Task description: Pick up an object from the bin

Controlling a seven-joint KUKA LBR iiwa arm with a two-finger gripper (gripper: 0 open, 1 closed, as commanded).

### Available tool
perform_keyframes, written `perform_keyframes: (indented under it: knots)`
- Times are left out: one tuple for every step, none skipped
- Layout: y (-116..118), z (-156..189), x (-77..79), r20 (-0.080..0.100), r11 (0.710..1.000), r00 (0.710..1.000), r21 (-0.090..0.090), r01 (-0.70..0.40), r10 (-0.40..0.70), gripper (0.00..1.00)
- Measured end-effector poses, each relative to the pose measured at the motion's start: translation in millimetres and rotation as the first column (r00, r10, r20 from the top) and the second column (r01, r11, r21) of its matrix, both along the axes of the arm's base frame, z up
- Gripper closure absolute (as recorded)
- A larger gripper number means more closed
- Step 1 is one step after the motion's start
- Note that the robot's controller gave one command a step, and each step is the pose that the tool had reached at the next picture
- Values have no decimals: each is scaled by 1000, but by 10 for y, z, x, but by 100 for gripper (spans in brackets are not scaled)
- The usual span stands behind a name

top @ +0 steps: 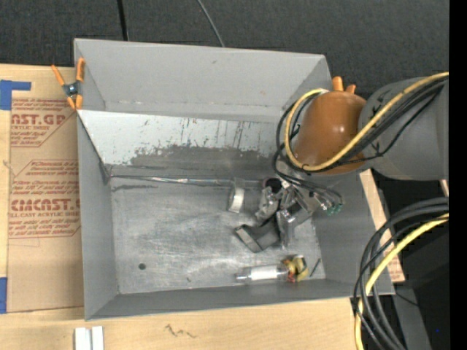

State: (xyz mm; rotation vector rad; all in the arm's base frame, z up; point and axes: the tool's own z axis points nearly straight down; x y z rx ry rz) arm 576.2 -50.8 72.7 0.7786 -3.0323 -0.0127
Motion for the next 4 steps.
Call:
perform_keyframes:
  knots:
    - [0, 3, 1, 0, 1000, 1000, 0, 1, -1, 100]
    - [2, 33, -9, 3, 1000, 1000, 0, 1, -1, 100]
    - [3, 105, -9, 10, 1000, 1000, -2, 1, -1, 100]
    - [-1, 163, -10, 11, 1000, 1000, -3, 1, -1, 100]
